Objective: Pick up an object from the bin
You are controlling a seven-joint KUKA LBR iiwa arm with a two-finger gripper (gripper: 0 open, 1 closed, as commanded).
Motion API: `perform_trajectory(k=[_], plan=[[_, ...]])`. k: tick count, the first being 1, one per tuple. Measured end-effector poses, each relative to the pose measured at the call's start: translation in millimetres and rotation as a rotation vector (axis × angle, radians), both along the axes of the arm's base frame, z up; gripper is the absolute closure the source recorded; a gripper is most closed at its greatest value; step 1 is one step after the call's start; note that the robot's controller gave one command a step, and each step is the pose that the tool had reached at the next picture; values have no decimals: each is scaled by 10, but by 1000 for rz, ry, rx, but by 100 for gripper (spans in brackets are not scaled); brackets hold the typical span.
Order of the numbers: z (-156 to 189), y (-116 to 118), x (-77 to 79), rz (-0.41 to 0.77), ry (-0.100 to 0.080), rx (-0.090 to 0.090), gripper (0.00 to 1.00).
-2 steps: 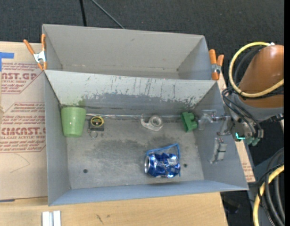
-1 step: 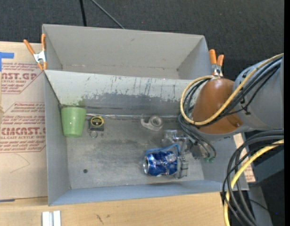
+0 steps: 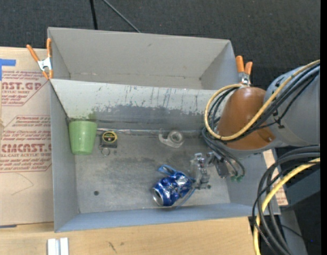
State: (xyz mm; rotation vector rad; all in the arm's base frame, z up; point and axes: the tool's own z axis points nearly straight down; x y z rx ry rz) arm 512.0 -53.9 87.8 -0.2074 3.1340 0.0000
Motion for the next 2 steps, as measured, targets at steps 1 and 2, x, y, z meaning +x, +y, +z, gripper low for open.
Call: perform_trajectory(k=[1, 2], plan=[[-25, -98, 159, 140, -1, 0, 100], [-179, 296, 394, -36, -2, 1, 100]])
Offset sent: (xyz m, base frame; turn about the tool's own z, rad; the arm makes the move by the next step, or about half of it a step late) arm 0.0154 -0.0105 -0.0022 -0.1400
